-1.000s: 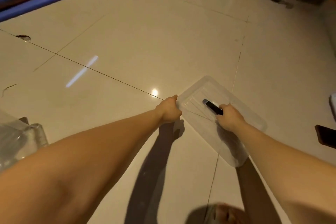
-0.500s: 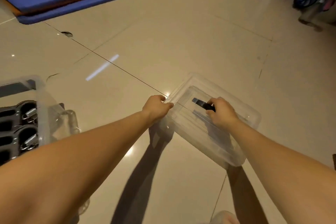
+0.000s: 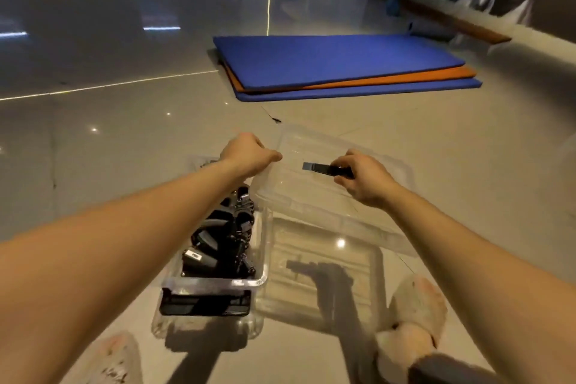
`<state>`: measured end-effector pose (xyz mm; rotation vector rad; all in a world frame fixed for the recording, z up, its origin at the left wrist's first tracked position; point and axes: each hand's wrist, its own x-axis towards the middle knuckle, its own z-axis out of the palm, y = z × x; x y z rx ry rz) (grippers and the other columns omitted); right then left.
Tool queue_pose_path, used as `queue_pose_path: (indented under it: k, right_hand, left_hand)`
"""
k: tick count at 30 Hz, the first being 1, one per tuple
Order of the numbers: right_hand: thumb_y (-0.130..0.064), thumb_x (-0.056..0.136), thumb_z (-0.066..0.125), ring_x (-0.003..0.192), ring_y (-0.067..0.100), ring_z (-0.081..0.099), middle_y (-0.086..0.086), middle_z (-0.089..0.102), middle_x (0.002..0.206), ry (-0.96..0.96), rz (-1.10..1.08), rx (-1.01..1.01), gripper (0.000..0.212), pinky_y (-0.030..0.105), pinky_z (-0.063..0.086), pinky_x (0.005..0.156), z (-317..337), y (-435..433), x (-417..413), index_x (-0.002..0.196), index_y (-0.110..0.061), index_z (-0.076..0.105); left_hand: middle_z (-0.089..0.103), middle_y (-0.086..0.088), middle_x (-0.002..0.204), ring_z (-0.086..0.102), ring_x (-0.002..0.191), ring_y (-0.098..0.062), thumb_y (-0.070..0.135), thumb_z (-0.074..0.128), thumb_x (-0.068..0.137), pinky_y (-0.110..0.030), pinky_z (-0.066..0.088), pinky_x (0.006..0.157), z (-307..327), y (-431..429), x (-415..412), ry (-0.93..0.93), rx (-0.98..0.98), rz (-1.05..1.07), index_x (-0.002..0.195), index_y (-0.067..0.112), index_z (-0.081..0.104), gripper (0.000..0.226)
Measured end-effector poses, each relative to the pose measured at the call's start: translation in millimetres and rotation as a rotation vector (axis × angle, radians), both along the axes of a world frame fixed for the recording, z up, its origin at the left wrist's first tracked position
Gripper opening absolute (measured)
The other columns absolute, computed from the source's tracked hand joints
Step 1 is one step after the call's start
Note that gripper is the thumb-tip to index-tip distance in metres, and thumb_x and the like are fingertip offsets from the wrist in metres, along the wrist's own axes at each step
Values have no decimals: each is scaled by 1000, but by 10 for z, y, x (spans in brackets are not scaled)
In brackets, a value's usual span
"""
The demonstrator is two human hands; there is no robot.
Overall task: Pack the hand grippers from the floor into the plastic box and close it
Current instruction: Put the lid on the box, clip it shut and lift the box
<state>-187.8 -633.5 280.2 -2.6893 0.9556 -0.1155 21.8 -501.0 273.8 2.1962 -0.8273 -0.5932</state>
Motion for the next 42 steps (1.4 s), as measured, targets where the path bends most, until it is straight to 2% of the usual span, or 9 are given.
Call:
queue_pose_path:
  k: [4, 9, 15, 20, 25, 30, 35, 38, 42]
  right_hand:
    - [-21, 96, 64, 97, 25, 57, -1, 56, 111, -36, 134, -73, 28, 45, 53, 87, -77, 250, 562, 123, -20, 68]
    - [-16, 94, 65, 97, 23, 56, -2, 56, 112, -14, 309, -94, 30, 38, 51, 84, -168, 331, 963, 123, -23, 68]
    - [-15, 93, 65, 94, 26, 58, 1, 57, 106, 112, 654, -169, 26, 40, 48, 76, -311, 493, 1507, 117, -24, 69]
    - [-17, 92, 65, 96, 25, 58, 2, 58, 105, 193, 979, -282, 19, 45, 54, 77, -579, 736, 1782, 110, -19, 70]
    - [-6, 90, 62, 101, 24, 58, 6, 62, 108, 159, 1145, -282, 28, 36, 51, 76, -793, 665, 1861, 115, -14, 72]
    - [-11, 88, 66, 98, 24, 60, 4, 63, 109, 92, 1218, -187, 27, 34, 52, 74, -954, 580, 1940, 114, -16, 71]
    - [-17, 88, 73, 97, 24, 63, 4, 67, 107, 36, 1257, -32, 23, 44, 55, 83, -1059, 553, 1991, 111, -14, 73]
    - [-22, 86, 78, 97, 25, 64, 6, 69, 110, 3, 1245, 34, 24, 45, 55, 86, -1125, 503, 1999, 108, -14, 75]
    - [-24, 85, 79, 98, 23, 64, 1, 68, 112, -13, 1193, 140, 21, 41, 56, 83, -1264, 468, 1985, 104, -15, 77]
  left_hand:
    - [70, -9, 86, 66, 79, -26, 43, 75, 82, -41, 58, 76, -25, 375, 379, -46, 38, 171, 89, 11, 67, 34]
    - [70, -10, 85, 68, 79, -27, 45, 76, 78, -45, 60, 80, -203, 807, 493, 39, 72, 314, 87, 11, 65, 37]
    - [72, -17, 88, 71, 68, -24, 20, 76, 85, -32, 59, 57, -438, 1425, 247, 478, 136, 494, 99, 3, 60, 27]
    - [75, -21, 85, 75, 65, -25, 19, 81, 82, -32, 61, 58, -868, 1798, -193, 700, 77, 694, 103, -3, 66, 34]
    - [75, -17, 80, 75, 63, -21, 22, 84, 80, -28, 58, 54, -1026, 1770, -517, 708, -33, 856, 103, 2, 66, 35]
    - [75, -20, 80, 73, 58, -22, 25, 84, 80, -30, 59, 56, -1085, 1646, -747, 719, -62, 999, 108, -2, 66, 43]
    - [75, -16, 77, 75, 64, -22, 28, 84, 81, -29, 59, 54, -1112, 1642, -928, 630, -44, 1110, 99, 1, 67, 36]
    - [75, -15, 80, 75, 71, -25, 30, 85, 80, -33, 62, 60, -1189, 1583, -1062, 581, -68, 1192, 94, 2, 70, 35]
    - [75, -15, 90, 75, 83, -27, 21, 83, 83, -37, 64, 73, -1288, 1416, -1210, 554, -292, 1358, 96, 1, 70, 28]
